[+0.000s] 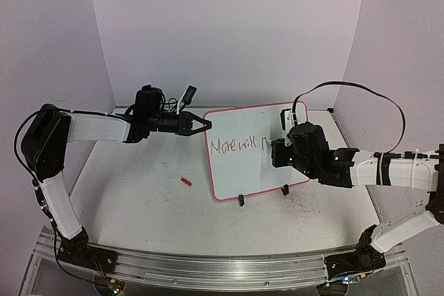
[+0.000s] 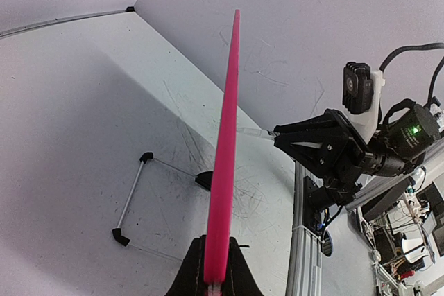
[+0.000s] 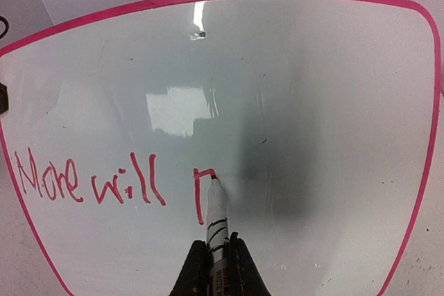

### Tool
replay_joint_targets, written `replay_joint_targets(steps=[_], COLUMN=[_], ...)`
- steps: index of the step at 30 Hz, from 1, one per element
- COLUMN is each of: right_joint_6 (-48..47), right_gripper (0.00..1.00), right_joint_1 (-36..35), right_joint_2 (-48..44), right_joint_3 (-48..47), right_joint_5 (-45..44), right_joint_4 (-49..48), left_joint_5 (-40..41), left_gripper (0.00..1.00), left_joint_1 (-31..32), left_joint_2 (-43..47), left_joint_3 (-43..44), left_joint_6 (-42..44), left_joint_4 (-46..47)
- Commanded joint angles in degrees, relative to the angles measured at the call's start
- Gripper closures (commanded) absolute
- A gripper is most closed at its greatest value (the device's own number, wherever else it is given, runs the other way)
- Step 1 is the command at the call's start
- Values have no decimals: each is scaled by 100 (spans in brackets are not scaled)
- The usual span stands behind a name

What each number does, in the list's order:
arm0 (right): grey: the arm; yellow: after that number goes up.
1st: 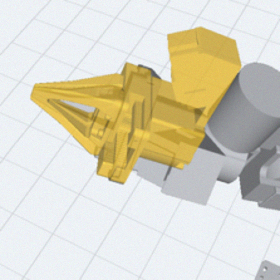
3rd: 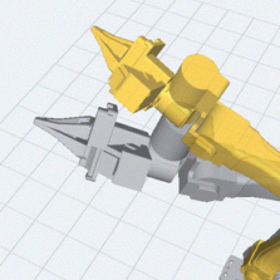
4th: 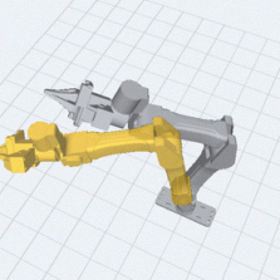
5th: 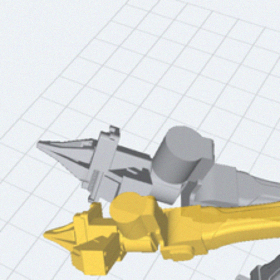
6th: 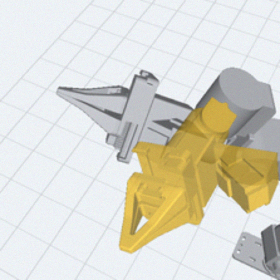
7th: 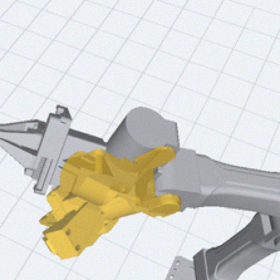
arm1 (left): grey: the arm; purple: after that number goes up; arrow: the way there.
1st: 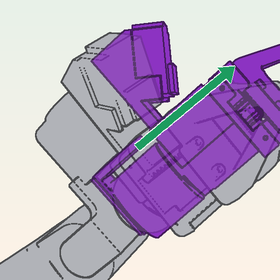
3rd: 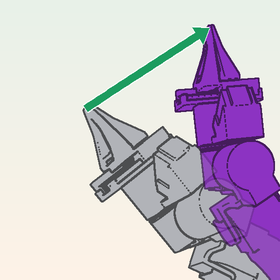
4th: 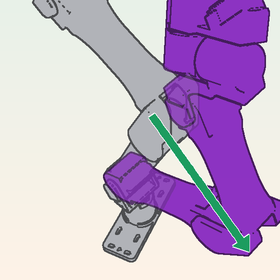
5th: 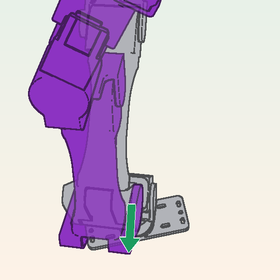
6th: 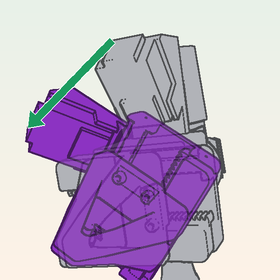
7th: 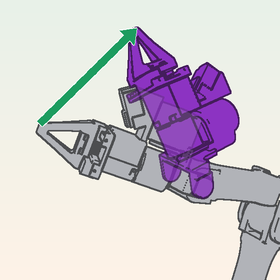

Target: Write a sentence on the whiteboard

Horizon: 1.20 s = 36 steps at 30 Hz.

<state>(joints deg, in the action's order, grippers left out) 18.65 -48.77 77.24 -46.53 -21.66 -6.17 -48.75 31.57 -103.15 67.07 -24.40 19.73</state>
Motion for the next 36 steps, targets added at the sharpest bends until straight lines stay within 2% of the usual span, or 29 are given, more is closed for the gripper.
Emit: replay_joint_targets(steps=[1, 17, 27, 36], right_joint_6=[165, 117, 135, 142], right_gripper=[100, 100, 100, 100], right_joint_1=[38, 17, 90, 147], right_joint_2=[-209, 3, -737, -400], right_joint_3=[124, -40, 316, 170], right_joint_5=[46, 417, 38, 72], right_joint_4=[81, -235, -123, -183], left_joint_5=[145, 142, 154, 160], left_gripper=[100, 100, 100, 100], left_joint_1=[52, 55, 68, 77], left_joint_2=[32, 46, 65, 88], left_joint_3=[122, 114, 105, 101], left_joint_6=[-10, -3, -3, 17], left_joint_4=[-303, -303, -303, -303])
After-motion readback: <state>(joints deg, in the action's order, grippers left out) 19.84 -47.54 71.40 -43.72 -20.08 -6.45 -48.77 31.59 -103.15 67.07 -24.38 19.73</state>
